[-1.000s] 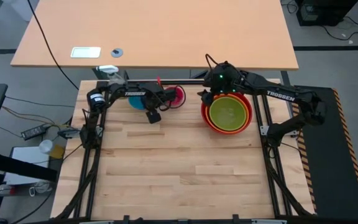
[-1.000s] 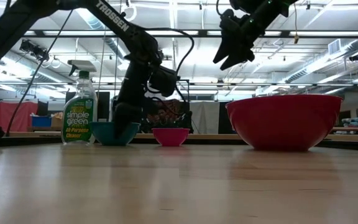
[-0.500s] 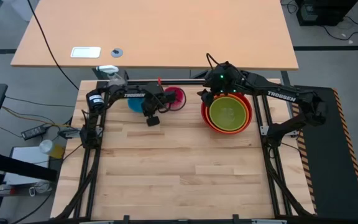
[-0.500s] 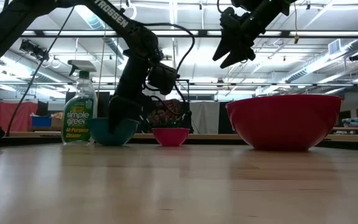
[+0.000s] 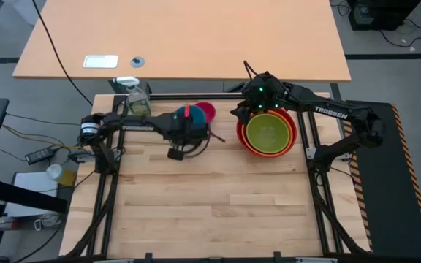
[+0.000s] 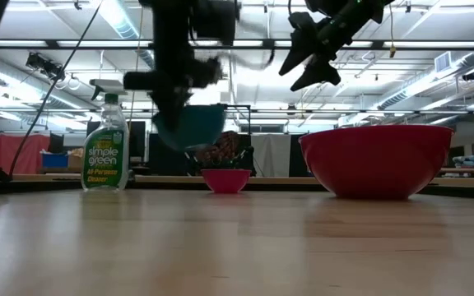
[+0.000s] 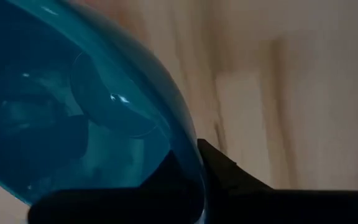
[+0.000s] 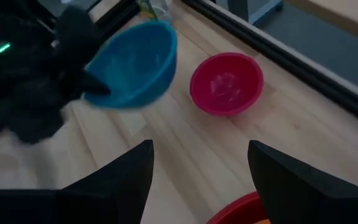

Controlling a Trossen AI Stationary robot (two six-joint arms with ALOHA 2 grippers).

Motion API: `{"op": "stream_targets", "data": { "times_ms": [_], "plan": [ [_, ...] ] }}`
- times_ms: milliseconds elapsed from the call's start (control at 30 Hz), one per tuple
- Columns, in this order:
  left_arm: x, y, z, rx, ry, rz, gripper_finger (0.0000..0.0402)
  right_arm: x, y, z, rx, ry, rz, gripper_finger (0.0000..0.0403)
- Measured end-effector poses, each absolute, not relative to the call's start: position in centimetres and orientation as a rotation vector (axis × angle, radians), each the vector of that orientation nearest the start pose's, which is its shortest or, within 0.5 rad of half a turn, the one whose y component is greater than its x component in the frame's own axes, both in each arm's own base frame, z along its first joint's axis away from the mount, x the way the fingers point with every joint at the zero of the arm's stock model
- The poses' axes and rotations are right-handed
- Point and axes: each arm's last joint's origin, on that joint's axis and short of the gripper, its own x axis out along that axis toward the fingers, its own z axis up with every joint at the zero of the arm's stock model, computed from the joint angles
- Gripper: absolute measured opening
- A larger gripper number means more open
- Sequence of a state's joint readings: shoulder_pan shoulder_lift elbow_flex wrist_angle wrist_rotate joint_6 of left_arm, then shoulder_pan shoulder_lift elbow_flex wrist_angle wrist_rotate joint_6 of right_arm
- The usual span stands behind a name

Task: Nest bowls inside each other
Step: Stack the blue bowl on top of the green bowl

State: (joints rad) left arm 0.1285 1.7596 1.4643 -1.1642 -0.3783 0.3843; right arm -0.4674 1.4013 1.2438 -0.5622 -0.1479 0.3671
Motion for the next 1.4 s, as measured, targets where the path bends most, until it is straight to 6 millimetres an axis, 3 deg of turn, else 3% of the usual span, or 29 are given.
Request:
{"op": "stream_targets", "data": {
  "times_ms": [233,367,467,600,767,900,1233,1400],
  "plan": [
    [34.4,0.8,26.8,0.798,1.327,-0.003,0.001,27.7,-11.7,32.1,0.593,0.63,-0.417,0.0264],
    [35.5,-0.4,27.0,0.868,1.211,-0.015,0.001,27.9,-10.9,32.0,0.567,0.644,-0.39,0.0258],
    [36.2,-0.4,27.5,0.86,1.135,0.022,0.001,26.8,-10.6,32.3,0.569,0.685,-0.451,0.0251],
    [37.1,-0.4,28.1,0.899,1.021,0.034,0.001,23.7,-10.3,34.0,0.562,0.675,-0.581,0.0241],
    [38.6,-0.2,28.9,0.83,0.924,-0.006,0.0009,19.0,-9.3,36.6,0.562,0.599,-0.703,0.0237],
    [40.6,0.5,29.0,0.835,0.924,-0.021,0.0009,16.4,-8.9,38.0,0.566,0.529,-0.735,0.0236],
    [46.7,3.8,28.7,0.721,0.936,-0.048,0.0009,14.2,-8.0,38.6,0.615,0.497,-0.748,0.0236],
    [49.1,5.4,27.4,0.774,0.855,-0.034,0.0009,13.7,-7.9,38.9,0.601,0.474,-0.777,0.0236]
  ]
}}
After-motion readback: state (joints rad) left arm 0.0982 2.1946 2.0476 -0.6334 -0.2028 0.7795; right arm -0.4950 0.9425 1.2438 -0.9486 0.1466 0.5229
